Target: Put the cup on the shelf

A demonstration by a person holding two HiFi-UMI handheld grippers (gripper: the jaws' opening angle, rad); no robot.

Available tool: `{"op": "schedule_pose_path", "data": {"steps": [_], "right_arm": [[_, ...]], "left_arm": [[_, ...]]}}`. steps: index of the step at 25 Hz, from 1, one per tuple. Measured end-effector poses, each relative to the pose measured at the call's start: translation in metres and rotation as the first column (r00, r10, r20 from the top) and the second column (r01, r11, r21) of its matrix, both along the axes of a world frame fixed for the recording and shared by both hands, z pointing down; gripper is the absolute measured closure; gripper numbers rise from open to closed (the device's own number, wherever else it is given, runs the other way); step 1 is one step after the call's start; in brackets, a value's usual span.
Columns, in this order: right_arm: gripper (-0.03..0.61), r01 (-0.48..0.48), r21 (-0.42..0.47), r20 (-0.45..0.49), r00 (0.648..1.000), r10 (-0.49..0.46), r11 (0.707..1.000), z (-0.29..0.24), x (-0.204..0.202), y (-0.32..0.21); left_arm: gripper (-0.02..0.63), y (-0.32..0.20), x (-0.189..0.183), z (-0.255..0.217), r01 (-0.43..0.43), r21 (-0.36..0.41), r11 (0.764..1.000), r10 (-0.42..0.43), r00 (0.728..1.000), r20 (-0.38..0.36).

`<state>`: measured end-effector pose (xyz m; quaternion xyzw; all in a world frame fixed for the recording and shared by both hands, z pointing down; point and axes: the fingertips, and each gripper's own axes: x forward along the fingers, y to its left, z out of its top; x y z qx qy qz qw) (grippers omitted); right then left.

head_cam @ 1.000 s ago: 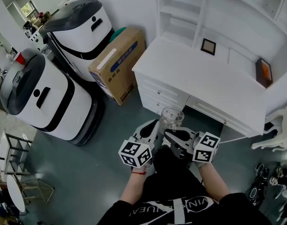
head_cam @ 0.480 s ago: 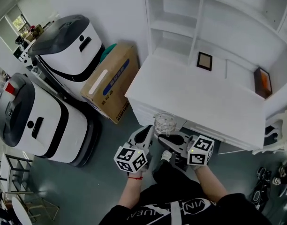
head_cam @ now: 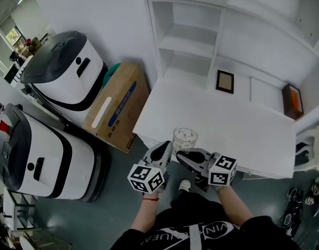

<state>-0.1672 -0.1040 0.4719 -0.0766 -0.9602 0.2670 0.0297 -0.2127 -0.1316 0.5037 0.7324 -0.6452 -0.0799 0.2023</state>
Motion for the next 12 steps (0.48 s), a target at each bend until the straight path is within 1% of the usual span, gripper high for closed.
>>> {"op": "schedule_pose_path", "data": {"steps": [6, 12], "right_arm": [[0.569, -0.030, 0.025, 0.013, 0.999, 0.029, 0.999, -0.006, -0.018, -0.047], [0.569, -0.042, 0.076, 0.000, 0.999, 0.042, 0.996, -0.008, -0.031, -0.073]], "left_arm": [[0.604, -0.048, -0.018, -0.008, -0.019, 0.024, 1.000, 0.019, 1.000, 0.008], [0.604, -0.075, -0.027, -0.010, -0.019, 0.017, 1.000, 0.019, 1.000, 0.012]]}}
